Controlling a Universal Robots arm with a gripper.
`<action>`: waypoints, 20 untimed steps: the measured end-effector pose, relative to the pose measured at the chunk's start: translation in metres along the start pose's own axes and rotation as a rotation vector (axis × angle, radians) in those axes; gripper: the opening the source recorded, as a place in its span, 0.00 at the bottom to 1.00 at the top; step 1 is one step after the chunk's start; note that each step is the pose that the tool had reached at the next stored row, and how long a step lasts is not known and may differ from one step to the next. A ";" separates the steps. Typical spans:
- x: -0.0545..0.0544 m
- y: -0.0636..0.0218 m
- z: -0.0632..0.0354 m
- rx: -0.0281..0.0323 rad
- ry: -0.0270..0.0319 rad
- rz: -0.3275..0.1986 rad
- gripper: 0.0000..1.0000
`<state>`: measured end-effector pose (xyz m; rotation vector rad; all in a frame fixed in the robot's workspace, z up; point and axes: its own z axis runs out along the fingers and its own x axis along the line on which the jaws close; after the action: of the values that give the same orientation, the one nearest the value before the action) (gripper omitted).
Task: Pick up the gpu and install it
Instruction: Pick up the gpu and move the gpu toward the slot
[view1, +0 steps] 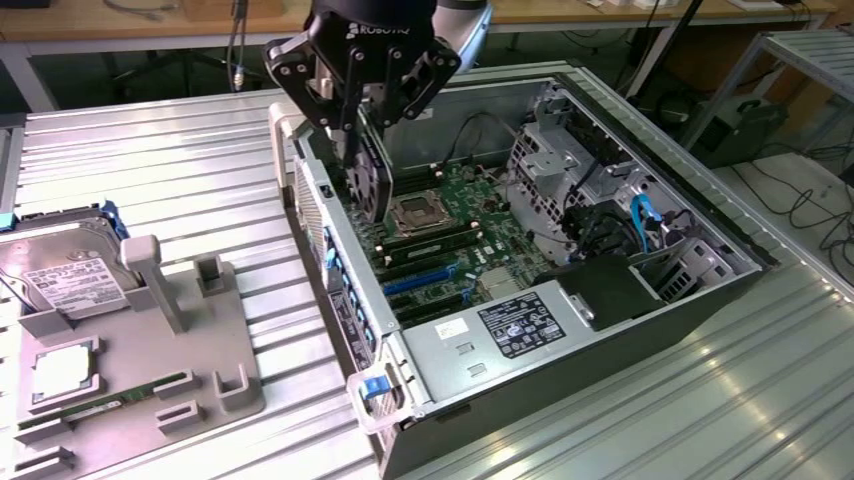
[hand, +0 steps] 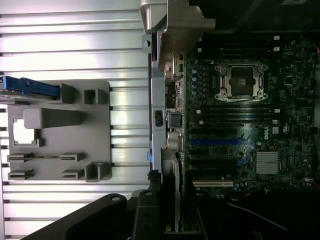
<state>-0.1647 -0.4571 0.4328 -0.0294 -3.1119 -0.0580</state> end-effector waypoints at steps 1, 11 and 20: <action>-0.001 0.0000 0.0001 0.0000 0.0000 0.000 0.27; -0.017 0.0002 0.0026 -0.0001 -0.0006 0.000 0.27; -0.028 0.0003 0.0050 0.0000 -0.0028 0.000 0.27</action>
<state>-0.1364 -0.4571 0.4269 -0.0294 -3.1147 -0.0581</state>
